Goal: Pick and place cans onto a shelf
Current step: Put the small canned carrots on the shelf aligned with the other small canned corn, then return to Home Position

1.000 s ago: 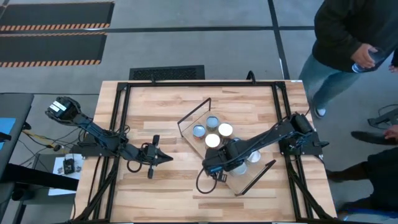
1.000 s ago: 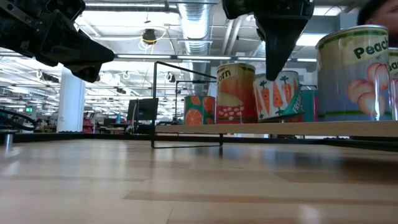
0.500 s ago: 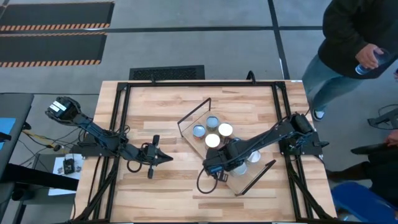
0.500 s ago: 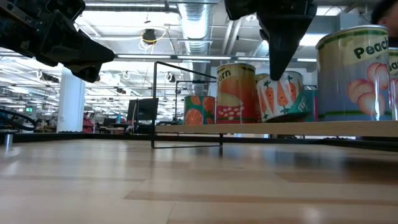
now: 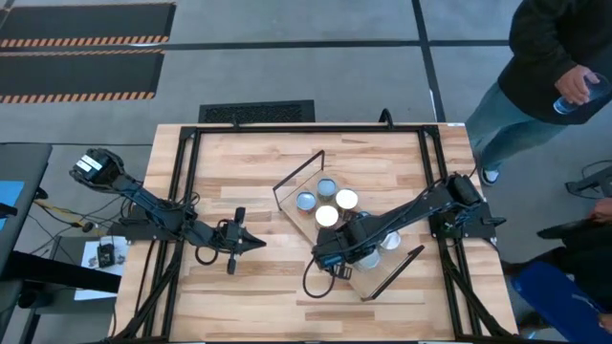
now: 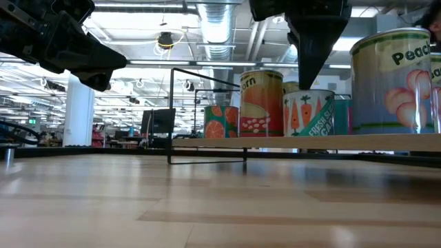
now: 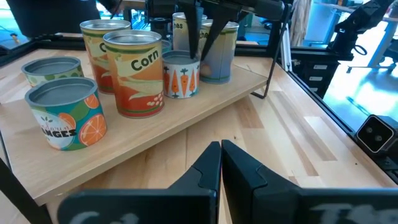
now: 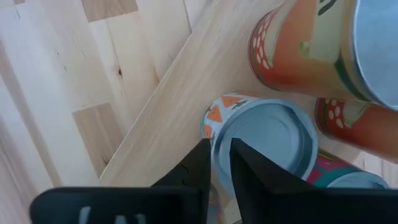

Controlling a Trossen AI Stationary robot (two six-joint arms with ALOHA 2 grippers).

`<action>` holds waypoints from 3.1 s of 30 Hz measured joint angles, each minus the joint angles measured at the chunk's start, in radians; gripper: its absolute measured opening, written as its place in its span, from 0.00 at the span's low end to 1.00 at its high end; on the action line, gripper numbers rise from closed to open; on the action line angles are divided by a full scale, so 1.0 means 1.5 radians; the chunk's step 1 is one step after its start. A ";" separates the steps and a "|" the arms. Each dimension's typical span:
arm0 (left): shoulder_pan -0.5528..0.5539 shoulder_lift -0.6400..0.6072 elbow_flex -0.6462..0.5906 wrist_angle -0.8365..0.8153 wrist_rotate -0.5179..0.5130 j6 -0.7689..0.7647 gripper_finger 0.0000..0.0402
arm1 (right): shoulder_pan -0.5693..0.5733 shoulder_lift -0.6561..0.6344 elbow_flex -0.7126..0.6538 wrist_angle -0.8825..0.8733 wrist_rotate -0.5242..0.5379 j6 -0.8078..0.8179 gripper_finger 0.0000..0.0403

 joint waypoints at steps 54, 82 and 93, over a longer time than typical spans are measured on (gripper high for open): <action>0.345 -0.312 0.000 -0.240 0.312 0.125 0.00 | -0.185 -0.810 -0.816 0.903 -0.107 -0.558 0.01; 0.385 -0.518 -0.134 -0.243 0.260 0.124 0.00 | -0.323 -1.282 -1.022 0.758 -0.201 -0.511 0.01; 0.385 -0.708 -0.135 -0.399 0.189 0.128 0.00 | -0.323 -1.289 -1.099 0.849 -0.134 -0.487 0.01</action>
